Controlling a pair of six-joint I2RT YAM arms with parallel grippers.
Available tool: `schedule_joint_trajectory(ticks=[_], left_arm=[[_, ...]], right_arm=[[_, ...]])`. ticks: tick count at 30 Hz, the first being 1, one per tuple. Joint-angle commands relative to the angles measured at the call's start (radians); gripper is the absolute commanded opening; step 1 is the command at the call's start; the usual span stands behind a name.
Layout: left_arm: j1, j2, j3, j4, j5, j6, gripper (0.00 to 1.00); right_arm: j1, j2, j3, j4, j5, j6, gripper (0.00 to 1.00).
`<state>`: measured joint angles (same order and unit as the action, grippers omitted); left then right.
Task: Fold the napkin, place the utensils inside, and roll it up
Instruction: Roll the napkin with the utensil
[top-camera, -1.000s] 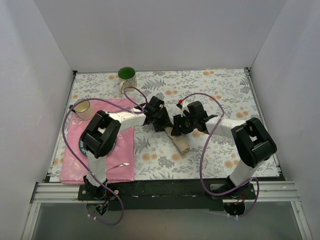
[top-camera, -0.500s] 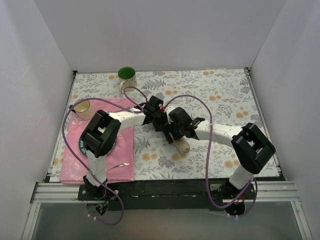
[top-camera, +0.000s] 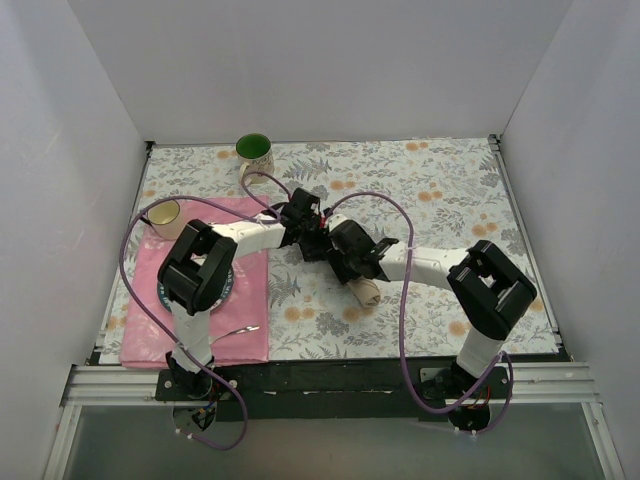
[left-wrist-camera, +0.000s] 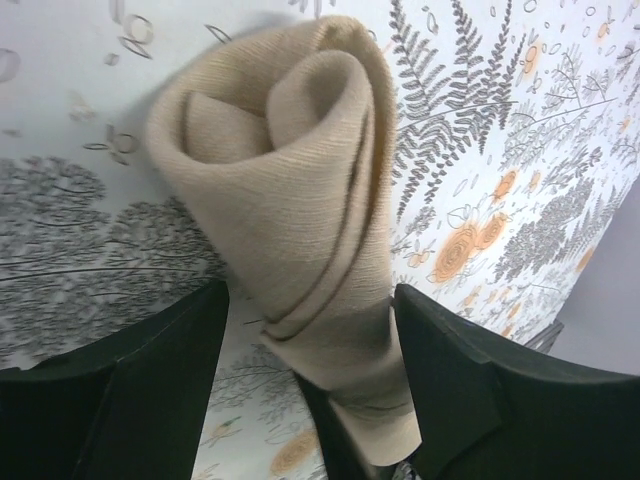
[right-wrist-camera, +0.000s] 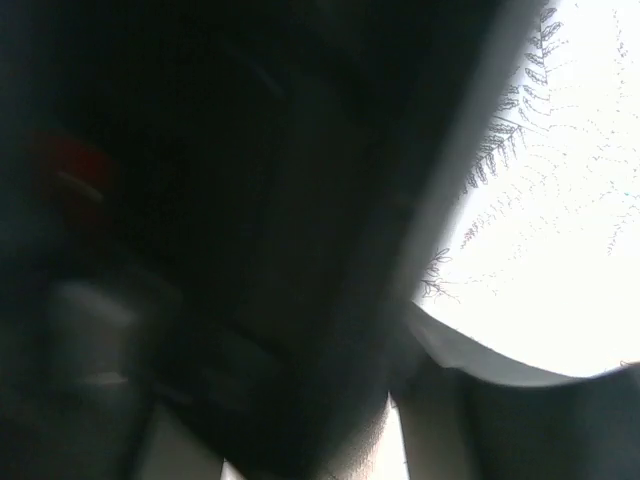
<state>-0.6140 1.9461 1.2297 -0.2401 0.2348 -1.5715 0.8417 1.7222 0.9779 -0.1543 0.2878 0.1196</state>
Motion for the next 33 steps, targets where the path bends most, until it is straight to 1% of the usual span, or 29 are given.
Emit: schedule_joint_trajectory(ticks=[1,3,5,7,11,17,19,20,22,23,25,26,28,29,33], left_arm=[[0.048,-0.044,-0.044,-0.114,-0.058,0.093,0.7],[0.054,-0.059,-0.036,-0.126,-0.063,0.114,0.72],[0.059,-0.075,-0.032,-0.133,-0.06,0.123,0.73],[0.068,-0.084,-0.033,-0.134,-0.052,0.126,0.74],[0.083,-0.108,-0.038,-0.136,-0.04,0.122,0.75],[0.114,-0.164,-0.007,-0.159,-0.037,0.134,0.76],[0.115,-0.186,0.005,-0.16,-0.034,0.145,0.77],[0.115,-0.188,0.013,-0.171,-0.029,0.151,0.77],[0.117,-0.196,0.028,-0.18,-0.028,0.154,0.77],[0.118,-0.199,0.03,-0.179,-0.019,0.153,0.77],[0.12,-0.205,0.033,-0.177,-0.019,0.153,0.77],[0.12,-0.21,0.034,-0.176,-0.017,0.153,0.77],[0.122,-0.214,0.037,-0.176,-0.009,0.153,0.77],[0.122,-0.22,0.042,-0.173,-0.005,0.153,0.78],[0.122,-0.243,0.044,-0.173,0.015,0.148,0.77]], right_arm=[[-0.03,-0.009,-0.039,0.028,0.004,0.037,0.56],[-0.049,-0.018,-0.047,0.036,-0.033,0.048,0.51],[-0.079,-0.024,-0.062,0.058,-0.087,0.057,0.48],[-0.111,-0.032,-0.068,0.07,-0.145,0.069,0.44],[-0.145,-0.03,-0.07,0.079,-0.208,0.086,0.37],[-0.188,-0.026,-0.082,0.105,-0.278,0.138,0.34],[-0.193,-0.018,-0.077,0.108,-0.282,0.137,0.33],[-0.194,-0.01,-0.076,0.107,-0.309,0.135,0.34],[-0.194,-0.01,-0.084,0.101,-0.323,0.118,0.44],[-0.193,-0.016,-0.088,0.102,-0.329,0.112,0.56],[-0.187,-0.032,-0.1,0.093,-0.337,0.094,0.64],[-0.184,-0.048,-0.102,0.085,-0.338,0.089,0.71],[-0.176,-0.065,-0.096,0.055,-0.338,0.075,0.76],[-0.176,-0.082,-0.091,0.049,-0.343,0.069,0.8],[-0.176,-0.099,-0.036,-0.004,-0.357,0.049,0.86]])
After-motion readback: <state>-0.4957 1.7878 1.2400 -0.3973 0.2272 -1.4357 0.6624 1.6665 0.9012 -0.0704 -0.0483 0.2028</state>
